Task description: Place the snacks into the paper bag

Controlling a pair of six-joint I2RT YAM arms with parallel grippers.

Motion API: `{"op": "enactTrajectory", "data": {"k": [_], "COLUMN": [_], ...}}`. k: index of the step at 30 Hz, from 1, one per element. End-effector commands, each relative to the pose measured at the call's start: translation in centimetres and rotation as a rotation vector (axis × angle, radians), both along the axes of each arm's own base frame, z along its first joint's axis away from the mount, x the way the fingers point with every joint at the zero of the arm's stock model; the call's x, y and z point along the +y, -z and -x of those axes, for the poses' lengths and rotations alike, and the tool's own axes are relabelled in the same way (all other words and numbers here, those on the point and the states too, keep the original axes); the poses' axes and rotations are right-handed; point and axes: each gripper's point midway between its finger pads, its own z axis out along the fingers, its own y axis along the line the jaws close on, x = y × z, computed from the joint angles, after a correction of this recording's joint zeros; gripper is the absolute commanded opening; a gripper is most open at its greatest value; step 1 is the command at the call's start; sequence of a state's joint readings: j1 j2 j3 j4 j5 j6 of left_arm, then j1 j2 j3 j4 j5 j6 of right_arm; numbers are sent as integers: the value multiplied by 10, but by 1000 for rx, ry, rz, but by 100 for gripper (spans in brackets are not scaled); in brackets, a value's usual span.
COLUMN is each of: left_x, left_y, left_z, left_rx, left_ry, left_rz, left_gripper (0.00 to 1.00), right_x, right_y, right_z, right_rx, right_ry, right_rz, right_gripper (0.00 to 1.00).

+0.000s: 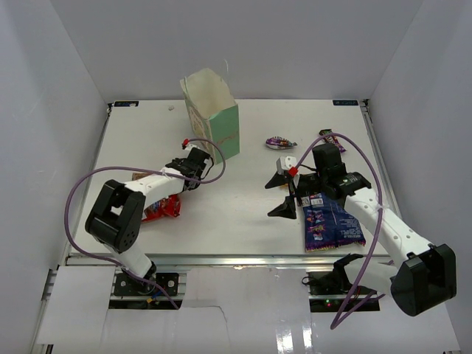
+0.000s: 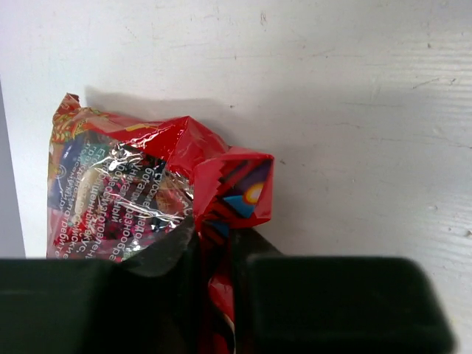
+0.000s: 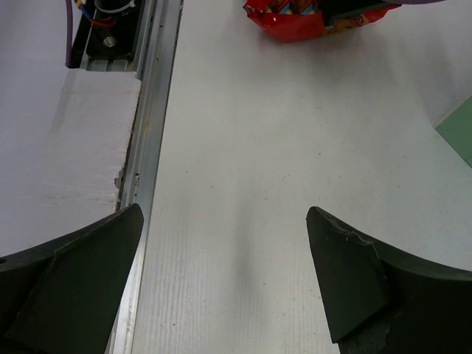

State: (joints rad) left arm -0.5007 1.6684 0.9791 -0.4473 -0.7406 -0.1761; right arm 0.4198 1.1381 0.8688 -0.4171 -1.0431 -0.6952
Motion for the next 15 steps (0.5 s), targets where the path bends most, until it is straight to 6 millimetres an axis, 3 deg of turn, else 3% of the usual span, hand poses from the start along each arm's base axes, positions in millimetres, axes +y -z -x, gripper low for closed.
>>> {"op": "enactTrajectory", "data": {"k": [1,2,5,9,12,13,15], "left_x": [-8,-13,-37,-68,-66,-64,-63], "left_y": [-19,-23,-48,-102,-128,-148,-157], "left_z": [5,6,9,21,24,27,32], "left_rx": [-37,-53,-106,-215,-287,-334,-356], "left_ry": [2,-3,41,103,88,111,114], "left_rz": [98,144,349,690,845,928,1016], "left_gripper": [22,16,12,4,0,0,0], "right_x": [-1,-1,-2,-2,-2,-2,-2], "right_y": [-4,-5,-4,-3,-2,-3,-3], "right_z": [4,5,5,5,4,4,5], "right_rx": [-28,-32,-30,-29,-29,-30,-32], "right_ry": [-15,-15,-10,-8,-6,-5,-6], "right_rz": [-16,-18,-15,-15,-15,-15,-17], "right_gripper": [97,97,97,97,97,97,97]}}
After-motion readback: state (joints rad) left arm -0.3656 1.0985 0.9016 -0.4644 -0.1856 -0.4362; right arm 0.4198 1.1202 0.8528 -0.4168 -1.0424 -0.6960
